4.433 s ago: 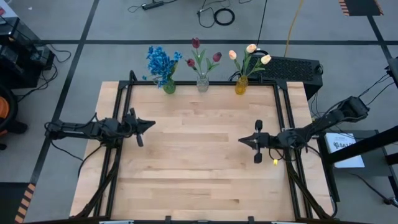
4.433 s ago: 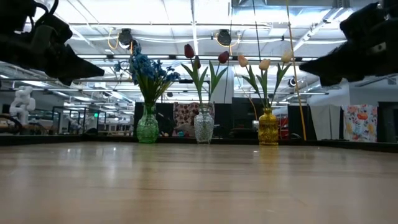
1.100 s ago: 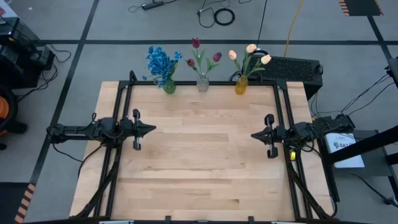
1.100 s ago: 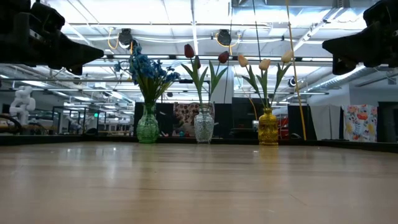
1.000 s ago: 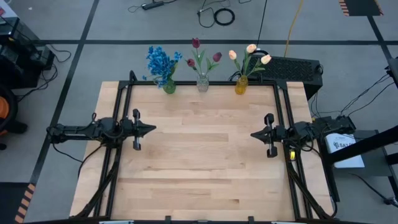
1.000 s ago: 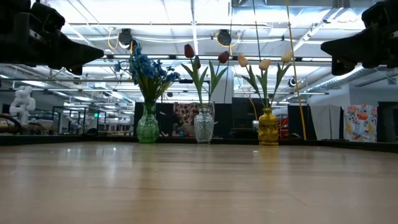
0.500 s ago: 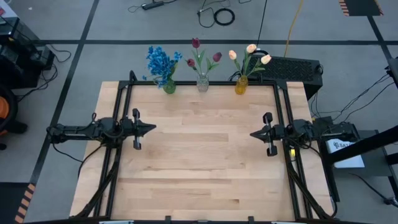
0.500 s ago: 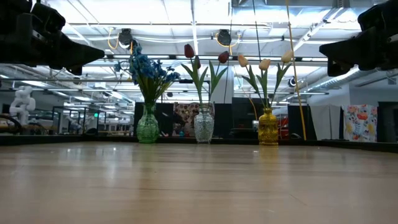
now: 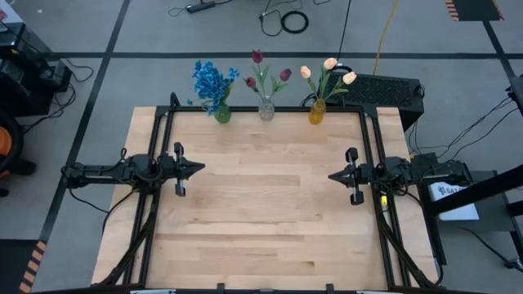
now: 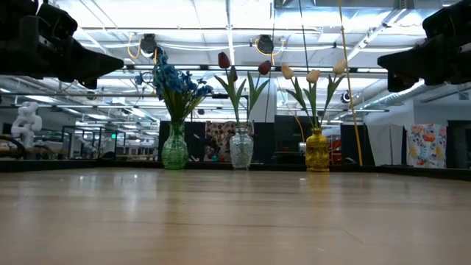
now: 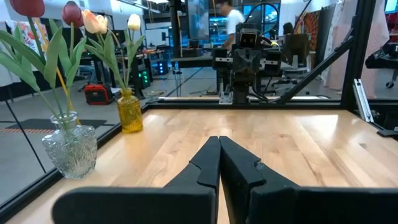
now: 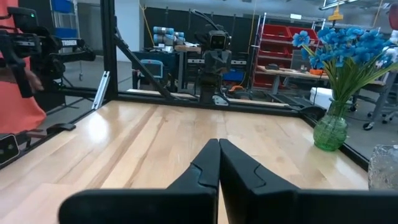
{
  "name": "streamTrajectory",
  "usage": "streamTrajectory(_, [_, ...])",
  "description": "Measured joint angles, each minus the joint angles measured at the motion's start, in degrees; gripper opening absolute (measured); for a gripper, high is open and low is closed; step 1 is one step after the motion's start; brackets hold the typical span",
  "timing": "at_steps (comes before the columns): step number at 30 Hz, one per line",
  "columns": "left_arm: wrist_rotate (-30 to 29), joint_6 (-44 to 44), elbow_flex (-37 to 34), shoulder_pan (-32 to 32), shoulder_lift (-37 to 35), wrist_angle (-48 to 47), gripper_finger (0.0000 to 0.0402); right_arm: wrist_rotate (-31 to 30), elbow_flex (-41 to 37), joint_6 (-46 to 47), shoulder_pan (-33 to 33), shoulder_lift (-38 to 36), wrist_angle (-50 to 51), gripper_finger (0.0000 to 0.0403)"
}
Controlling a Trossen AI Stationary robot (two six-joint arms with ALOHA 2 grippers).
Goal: Sort flowers into vase by color
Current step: Return to Home Position
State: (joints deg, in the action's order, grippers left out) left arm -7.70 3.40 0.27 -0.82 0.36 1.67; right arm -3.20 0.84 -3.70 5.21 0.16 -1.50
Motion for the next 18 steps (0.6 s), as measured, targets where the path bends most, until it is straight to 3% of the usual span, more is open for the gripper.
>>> streamTrajectory(5, [0.0, 0.0, 0.0, 0.0, 0.0, 0.0, 0.0012, 0.0, 0.0, -4.8, 0.0, 0.0, 0.0, 0.0000])
streamTrajectory(18, [0.0, 0.0, 0.0, 0.0, 0.0, 0.0, 0.0013, 0.1, 0.0, -3.9, 0.0, 0.0, 0.0, 0.0000])
